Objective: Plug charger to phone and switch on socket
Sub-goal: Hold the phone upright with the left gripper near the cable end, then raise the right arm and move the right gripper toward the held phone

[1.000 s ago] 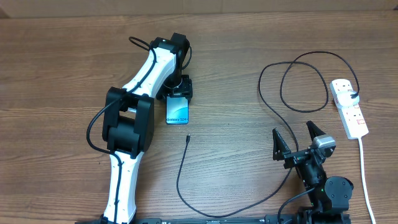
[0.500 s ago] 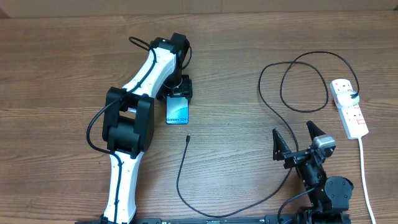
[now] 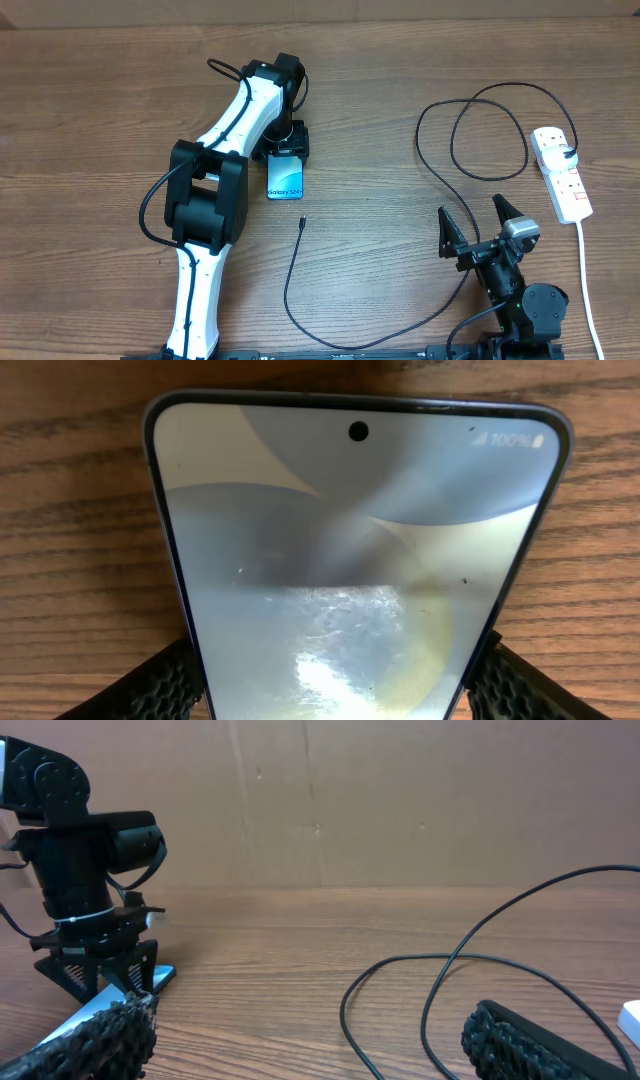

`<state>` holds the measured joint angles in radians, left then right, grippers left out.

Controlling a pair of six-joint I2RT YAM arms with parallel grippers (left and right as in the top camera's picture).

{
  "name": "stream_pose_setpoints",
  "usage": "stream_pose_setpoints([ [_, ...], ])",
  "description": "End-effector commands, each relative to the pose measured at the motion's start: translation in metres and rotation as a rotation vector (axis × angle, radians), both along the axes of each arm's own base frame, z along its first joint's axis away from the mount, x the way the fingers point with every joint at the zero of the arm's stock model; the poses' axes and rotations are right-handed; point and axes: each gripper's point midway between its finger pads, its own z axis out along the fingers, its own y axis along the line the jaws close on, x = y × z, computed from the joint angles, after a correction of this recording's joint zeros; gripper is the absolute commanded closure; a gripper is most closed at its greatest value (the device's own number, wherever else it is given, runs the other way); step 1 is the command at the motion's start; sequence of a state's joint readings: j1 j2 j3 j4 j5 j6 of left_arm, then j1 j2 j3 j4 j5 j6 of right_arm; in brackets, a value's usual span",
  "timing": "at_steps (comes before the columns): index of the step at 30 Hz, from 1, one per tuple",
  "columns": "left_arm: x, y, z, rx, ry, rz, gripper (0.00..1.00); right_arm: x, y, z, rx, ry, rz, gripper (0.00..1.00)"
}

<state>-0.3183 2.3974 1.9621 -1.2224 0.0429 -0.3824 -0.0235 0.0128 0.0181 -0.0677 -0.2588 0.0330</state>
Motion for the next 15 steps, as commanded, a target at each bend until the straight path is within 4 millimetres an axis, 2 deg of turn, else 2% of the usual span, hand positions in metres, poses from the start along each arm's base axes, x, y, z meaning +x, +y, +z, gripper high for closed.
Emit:
stream_pose_setpoints([
  [1,-0.023,0.009,-0.049,0.033,0.125,-0.009,0.33,-0.002,0.007,0.003,0.027,-0.016,0.038,0.00],
  [3,-0.024,0.009,-0.049,0.034,0.126,-0.010,0.33,-0.004,0.014,0.006,0.096,-0.005,0.083,0.00],
  [6,-0.024,0.010,-0.049,0.039,0.127,-0.011,0.33,-0.005,0.015,0.006,0.157,0.018,0.089,0.00],
  [9,-0.024,0.010,-0.049,0.038,0.128,-0.010,0.33,-0.007,0.009,0.021,0.198,0.016,0.057,0.00],
  [12,-0.024,0.010,-0.049,0.037,0.128,-0.009,0.33,-0.014,0.007,0.054,0.196,0.006,0.050,0.00],
  [15,-0.023,0.010,-0.049,0.036,0.125,-0.009,0.34,-0.018,0.007,0.099,0.191,0.002,0.047,0.00],
])
